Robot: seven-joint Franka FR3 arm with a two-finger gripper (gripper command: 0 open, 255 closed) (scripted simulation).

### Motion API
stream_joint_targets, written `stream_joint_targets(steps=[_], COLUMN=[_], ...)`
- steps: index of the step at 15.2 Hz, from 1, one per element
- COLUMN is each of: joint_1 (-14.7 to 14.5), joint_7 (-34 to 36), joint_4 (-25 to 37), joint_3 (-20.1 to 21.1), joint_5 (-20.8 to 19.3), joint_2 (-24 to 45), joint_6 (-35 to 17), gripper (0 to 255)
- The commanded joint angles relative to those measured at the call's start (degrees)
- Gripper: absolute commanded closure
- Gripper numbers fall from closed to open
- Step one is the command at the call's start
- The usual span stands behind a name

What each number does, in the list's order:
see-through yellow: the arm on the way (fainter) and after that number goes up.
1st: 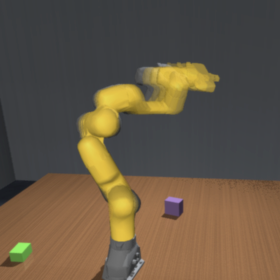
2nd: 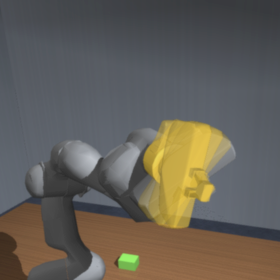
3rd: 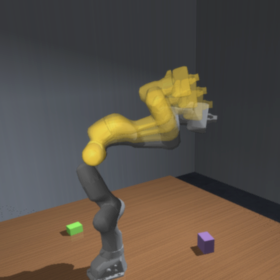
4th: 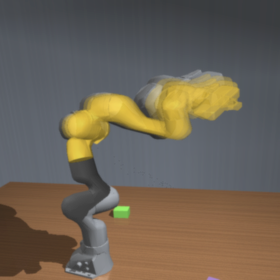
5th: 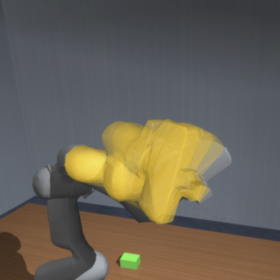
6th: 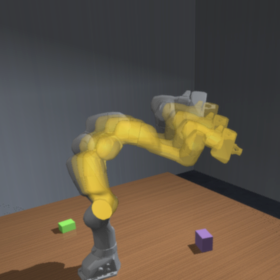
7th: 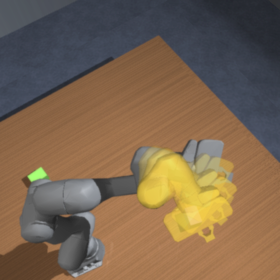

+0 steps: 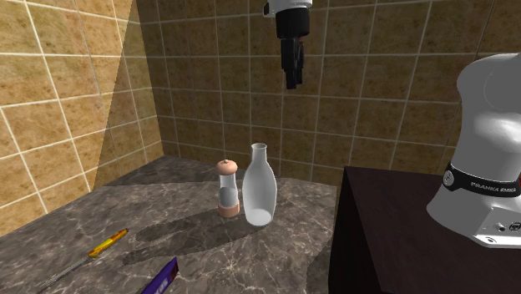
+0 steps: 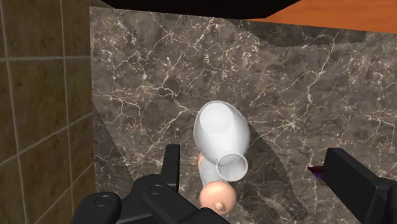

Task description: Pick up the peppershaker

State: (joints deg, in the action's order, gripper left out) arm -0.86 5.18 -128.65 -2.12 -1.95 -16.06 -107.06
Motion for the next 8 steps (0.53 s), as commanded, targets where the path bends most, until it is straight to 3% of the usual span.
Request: stream_joint_targets(steps=[1, 8], joint_1=[-0.2, -0.1], joint_7=[-0.1, -1.7], joint_4=[2.0, 10.7], joint_3=[0.0, -0.3], joint_5=[0.2, 0.8], joint_2=[4.4, 20.1], joint_6=[-2.0, -7.4], gripper=[0, 0])
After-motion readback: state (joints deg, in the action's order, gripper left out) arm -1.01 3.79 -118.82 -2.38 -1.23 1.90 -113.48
